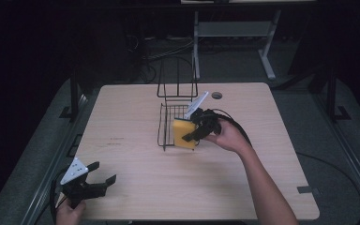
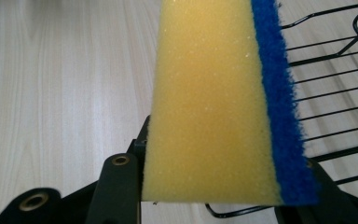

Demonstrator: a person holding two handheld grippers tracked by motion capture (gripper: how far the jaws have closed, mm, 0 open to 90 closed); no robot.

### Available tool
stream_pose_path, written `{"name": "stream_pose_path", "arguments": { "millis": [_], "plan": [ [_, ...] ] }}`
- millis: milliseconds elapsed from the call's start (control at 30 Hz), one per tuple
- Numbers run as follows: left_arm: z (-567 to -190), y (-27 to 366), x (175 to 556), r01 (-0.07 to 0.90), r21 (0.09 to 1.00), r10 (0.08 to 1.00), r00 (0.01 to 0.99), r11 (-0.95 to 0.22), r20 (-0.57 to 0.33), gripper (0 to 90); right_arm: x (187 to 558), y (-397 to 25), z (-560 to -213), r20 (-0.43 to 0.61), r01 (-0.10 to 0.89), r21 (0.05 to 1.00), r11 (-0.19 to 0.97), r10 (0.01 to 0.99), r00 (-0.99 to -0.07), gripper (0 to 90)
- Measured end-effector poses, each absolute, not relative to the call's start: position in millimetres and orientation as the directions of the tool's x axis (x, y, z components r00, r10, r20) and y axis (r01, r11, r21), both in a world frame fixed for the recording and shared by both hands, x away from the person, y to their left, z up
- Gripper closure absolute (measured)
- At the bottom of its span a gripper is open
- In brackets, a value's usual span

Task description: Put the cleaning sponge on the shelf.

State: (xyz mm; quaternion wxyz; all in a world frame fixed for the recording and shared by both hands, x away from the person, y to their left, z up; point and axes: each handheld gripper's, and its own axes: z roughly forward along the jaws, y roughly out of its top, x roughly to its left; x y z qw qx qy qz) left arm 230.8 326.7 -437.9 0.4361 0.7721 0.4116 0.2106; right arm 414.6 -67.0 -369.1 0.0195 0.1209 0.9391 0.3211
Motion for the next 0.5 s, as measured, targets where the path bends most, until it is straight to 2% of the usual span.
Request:
{"name": "stream_pose_path", "arguments": {
  "millis": [500],
  "plan": [
    [-438, 328, 230, 0.449, 0.849, 0.820, 0.571, -0.278, -0.033, 14.2, 430, -60, -373, 0.060, 0.231, 0.601, 0.765, 0.245, -0.968, 56.2]
  ]
}}
